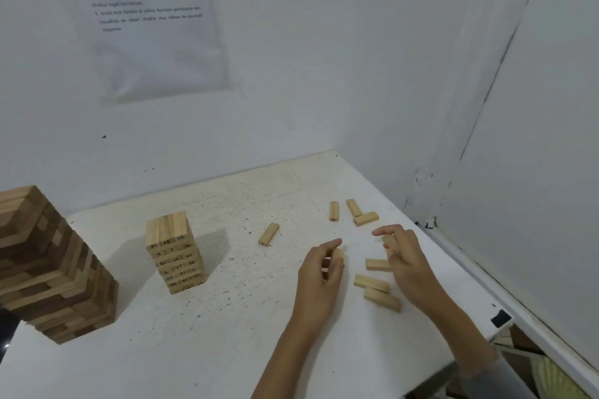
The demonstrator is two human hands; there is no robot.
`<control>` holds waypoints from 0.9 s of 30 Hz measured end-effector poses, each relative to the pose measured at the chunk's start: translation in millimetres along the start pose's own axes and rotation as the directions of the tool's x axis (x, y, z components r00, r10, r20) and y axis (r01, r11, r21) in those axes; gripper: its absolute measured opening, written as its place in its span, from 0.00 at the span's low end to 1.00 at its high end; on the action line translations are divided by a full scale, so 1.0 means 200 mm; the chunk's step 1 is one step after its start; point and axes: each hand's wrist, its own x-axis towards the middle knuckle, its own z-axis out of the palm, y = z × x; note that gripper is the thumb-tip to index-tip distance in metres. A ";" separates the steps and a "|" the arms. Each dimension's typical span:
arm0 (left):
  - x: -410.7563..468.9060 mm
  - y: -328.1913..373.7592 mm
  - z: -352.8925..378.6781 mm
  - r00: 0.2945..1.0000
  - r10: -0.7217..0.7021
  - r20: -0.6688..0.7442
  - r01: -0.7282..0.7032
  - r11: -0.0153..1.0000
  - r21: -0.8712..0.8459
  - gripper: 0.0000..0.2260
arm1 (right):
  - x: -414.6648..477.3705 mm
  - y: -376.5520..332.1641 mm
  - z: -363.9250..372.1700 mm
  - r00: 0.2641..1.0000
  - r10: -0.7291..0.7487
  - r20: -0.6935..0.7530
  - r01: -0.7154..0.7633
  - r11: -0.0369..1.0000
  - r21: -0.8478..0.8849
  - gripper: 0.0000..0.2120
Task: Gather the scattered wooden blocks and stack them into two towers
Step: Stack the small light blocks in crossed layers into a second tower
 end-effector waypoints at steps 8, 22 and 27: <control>-0.03 0.04 0.04 0.999 -0.026 0.041 0.026 1.000 -0.012 0.16 | -0.04 0.08 -0.05 0.993 0.107 -0.051 -0.115 0.977 -0.179 0.13; -0.10 0.04 -0.02 0.998 -0.051 -0.041 0.046 0.991 -0.127 0.11 | -0.08 0.04 -0.01 0.991 0.034 -0.129 -0.047 0.994 -0.103 0.05; -0.15 0.02 -0.09 0.979 -0.058 -0.194 0.037 0.993 -0.113 0.11 | -0.12 -0.07 0.11 0.995 -0.098 -0.032 0.096 0.994 -0.054 0.06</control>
